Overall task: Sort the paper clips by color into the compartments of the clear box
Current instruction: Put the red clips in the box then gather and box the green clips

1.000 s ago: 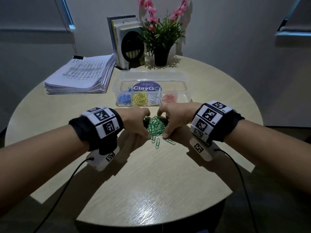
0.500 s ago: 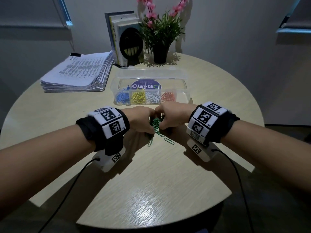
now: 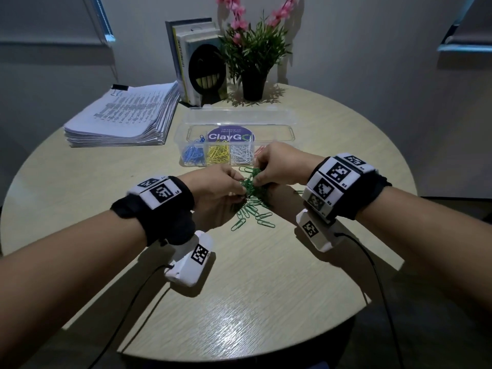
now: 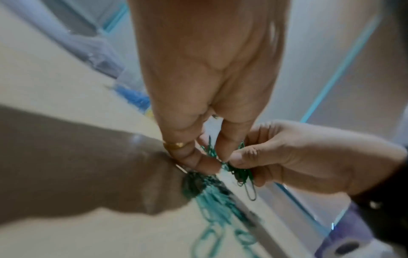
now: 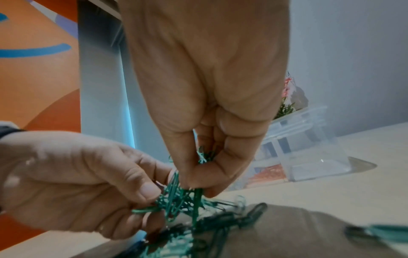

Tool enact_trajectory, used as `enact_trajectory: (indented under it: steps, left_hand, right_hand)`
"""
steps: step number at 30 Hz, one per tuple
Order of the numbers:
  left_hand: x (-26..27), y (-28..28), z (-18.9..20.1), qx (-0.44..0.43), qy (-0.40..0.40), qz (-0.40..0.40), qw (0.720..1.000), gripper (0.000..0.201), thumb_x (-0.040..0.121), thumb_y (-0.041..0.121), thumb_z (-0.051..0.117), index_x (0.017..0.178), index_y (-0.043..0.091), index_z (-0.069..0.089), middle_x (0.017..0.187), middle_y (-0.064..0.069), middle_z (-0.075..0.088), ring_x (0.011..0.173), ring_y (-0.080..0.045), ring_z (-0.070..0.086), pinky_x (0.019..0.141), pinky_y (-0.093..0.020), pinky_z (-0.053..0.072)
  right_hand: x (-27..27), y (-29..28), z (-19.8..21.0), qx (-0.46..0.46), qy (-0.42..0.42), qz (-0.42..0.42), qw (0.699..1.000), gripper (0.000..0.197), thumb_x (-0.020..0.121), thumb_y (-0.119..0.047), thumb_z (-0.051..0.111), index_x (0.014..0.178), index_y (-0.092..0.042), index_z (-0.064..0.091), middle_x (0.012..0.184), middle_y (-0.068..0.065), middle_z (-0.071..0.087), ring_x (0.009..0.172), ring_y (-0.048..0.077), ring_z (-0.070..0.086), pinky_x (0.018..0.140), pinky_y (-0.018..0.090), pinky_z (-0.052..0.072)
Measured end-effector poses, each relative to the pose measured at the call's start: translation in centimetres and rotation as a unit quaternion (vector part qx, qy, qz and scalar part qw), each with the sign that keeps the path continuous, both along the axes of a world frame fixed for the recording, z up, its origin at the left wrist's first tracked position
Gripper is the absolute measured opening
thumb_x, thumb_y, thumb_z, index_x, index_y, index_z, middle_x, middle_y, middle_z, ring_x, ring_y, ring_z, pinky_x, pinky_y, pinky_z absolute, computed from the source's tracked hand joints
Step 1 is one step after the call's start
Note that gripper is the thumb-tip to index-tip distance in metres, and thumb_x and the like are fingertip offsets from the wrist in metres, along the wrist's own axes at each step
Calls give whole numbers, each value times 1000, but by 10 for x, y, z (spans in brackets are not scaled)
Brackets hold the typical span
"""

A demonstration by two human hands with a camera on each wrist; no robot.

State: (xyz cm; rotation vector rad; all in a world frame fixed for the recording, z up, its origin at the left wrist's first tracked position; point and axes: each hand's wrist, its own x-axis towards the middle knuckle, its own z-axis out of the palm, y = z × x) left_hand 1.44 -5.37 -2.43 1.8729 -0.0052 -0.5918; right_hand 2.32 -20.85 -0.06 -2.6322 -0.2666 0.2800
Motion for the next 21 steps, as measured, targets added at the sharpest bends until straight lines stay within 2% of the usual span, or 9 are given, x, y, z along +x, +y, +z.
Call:
enact_trajectory:
  steps: [2, 5, 6, 8, 10, 12, 16, 18, 21]
  left_hand:
    - [-6, -3, 4, -108, 59, 59, 991, 16, 93, -10, 43, 99, 2, 53, 86, -13, 51, 69, -17, 54, 54, -20, 53]
    - [-13, -2, 7, -227, 144, 114, 956, 22, 91, -5, 28, 102, 1, 46, 90, -17, 54, 65, -18, 54, 45, -20, 49]
    - [-15, 0, 9, -269, 164, 132, 940, 21, 88, -3, 26, 94, 1, 46, 85, -18, 56, 65, -19, 58, 52, -24, 53]
    - [-19, 1, 9, -343, 172, 146, 912, 23, 86, 2, 26, 79, 4, 47, 83, -16, 61, 74, -23, 65, 79, -33, 53]
    - [-22, 1, 10, -392, 173, 147, 891, 26, 88, 10, 29, 82, 3, 53, 88, -16, 64, 87, -27, 64, 87, -37, 48]
    - [-23, 2, 9, -417, 177, 152, 878, 34, 93, 21, 31, 94, 0, 58, 83, -16, 67, 86, -27, 65, 90, -37, 47]
    - [-20, 0, 7, -431, 188, 179, 864, 47, 99, 39, 34, 96, 0, 59, 80, -17, 69, 79, -23, 63, 91, -37, 46]
    - [-19, -1, 6, -437, 197, 200, 855, 46, 101, 39, 32, 96, 1, 58, 79, -16, 66, 77, -22, 60, 83, -35, 48]
    - [-18, -1, 4, -441, 191, 245, 842, 39, 102, 33, 34, 87, 4, 54, 59, -14, 62, 71, -22, 55, 74, -34, 48]
  right_hand:
    - [-1, 3, 6, 46, 12, 1, 999, 24, 79, -9, 75, 63, -14, 58, 61, 3, 59, 54, 15, 61, 54, 22, 55]
    - [-3, 13, 14, 82, 15, 8, 996, 12, 79, -6, 75, 72, -8, 65, 63, 4, 62, 58, 17, 65, 61, 28, 59]
    - [-4, 16, 16, 93, 17, 8, 995, 8, 78, -6, 75, 78, -5, 67, 64, 5, 62, 59, 18, 65, 64, 30, 60]
    - [-6, 22, 20, 97, 18, 5, 995, 15, 77, -6, 76, 88, 2, 70, 65, 5, 63, 56, 15, 63, 60, 26, 59]
    - [-8, 27, 25, 79, 12, 10, 997, 21, 76, -9, 78, 91, 4, 71, 69, 7, 67, 56, 14, 64, 55, 20, 55]
    - [-10, 30, 29, 70, 17, 18, 997, 26, 75, -12, 79, 94, 3, 71, 81, 13, 73, 68, 19, 70, 61, 24, 56]
    - [-12, 33, 34, 107, 55, 6, 993, 28, 80, -4, 73, 107, 1, 67, 95, 17, 72, 84, 24, 72, 81, 36, 59]
    - [-13, 32, 35, 173, 85, -7, 981, 26, 85, 4, 64, 111, 4, 64, 95, 20, 69, 79, 26, 70, 80, 36, 59]
    - [-11, 25, 37, 205, 66, -17, 976, 21, 88, 6, 59, 108, 4, 65, 91, 20, 67, 68, 21, 66, 66, 28, 60]
